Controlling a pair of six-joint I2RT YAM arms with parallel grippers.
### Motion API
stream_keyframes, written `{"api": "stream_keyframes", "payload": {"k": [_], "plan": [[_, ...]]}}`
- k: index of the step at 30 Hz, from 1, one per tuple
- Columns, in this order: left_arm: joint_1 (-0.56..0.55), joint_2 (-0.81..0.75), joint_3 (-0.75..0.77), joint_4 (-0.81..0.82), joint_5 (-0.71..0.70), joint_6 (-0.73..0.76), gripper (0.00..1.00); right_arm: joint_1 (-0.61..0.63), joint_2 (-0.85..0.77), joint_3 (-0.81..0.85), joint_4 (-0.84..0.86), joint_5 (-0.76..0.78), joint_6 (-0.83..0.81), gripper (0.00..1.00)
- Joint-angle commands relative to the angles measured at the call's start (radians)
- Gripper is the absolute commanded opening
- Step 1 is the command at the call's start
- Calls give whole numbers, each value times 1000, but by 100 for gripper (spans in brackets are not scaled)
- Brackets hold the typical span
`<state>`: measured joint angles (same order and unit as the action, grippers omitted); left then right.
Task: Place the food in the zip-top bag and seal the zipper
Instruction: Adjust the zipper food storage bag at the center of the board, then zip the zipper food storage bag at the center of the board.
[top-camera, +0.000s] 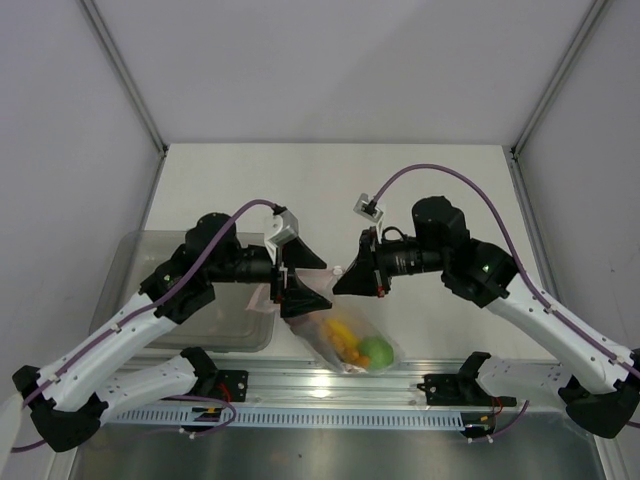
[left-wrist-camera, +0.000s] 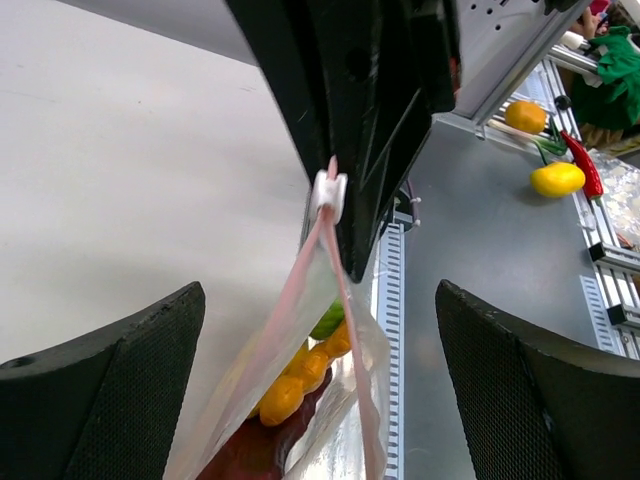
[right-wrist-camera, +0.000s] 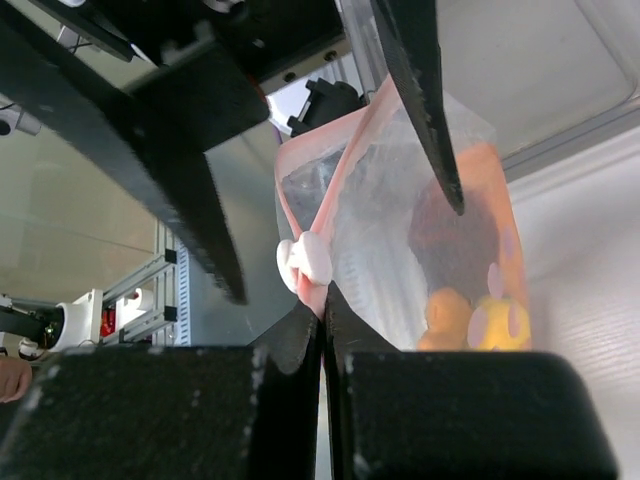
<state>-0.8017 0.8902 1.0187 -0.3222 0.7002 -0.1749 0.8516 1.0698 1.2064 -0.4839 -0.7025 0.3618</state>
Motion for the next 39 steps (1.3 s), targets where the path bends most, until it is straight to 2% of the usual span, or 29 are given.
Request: {"api": "stream_keyframes", "payload": {"k": [1, 4, 7, 8, 10, 11, 14, 15, 16, 17, 19, 22, 25, 29, 39], "plan": [[-8, -8, -14, -32, -41, 29, 96, 6, -16, 71, -19, 17, -27, 0], [-8, -5, -15, -63, -53, 40, 92, 6, -22, 82, -50, 23, -46, 0], [-8, 0, -17, -74, -53, 41, 80, 6, -24, 82, -64, 8, -61, 0], [-7, 1, -17, -75, -44, 41, 70, 7, -25, 84, -74, 2, -69, 0], [-7, 3, -16, -75, -38, 40, 60, 6, -28, 81, -88, 1, -87, 0], [-7, 4, -16, -77, -28, 40, 51, 6, -28, 79, -103, 12, -95, 0], [-8, 16, -6, -89, -19, 46, 38, 6, -36, 84, -137, 28, -121, 0], [-7, 22, 16, -101, -2, 49, 28, 6, -41, 87, -140, 26, -124, 0], [-8, 38, 11, -107, 10, 52, 24, 6, -41, 90, -148, 20, -129, 0], [-8, 45, 14, -113, 22, 54, 12, 6, -45, 94, -150, 15, -136, 0], [-8, 64, 23, -124, 41, 52, 1, 4, -50, 116, -163, 20, -152, 0], [-8, 62, 11, -95, 68, 28, 1, -6, -59, 130, -186, 21, -184, 0], [-8, 33, -8, -31, 76, -11, 1, -17, -80, 93, -150, -23, -184, 17], [-7, 7, -40, 34, 82, -66, 1, -25, -102, 21, -82, -26, -159, 24], [-8, 12, -80, 92, 142, -121, 1, -29, -108, -71, 51, -91, -129, 24]]}}
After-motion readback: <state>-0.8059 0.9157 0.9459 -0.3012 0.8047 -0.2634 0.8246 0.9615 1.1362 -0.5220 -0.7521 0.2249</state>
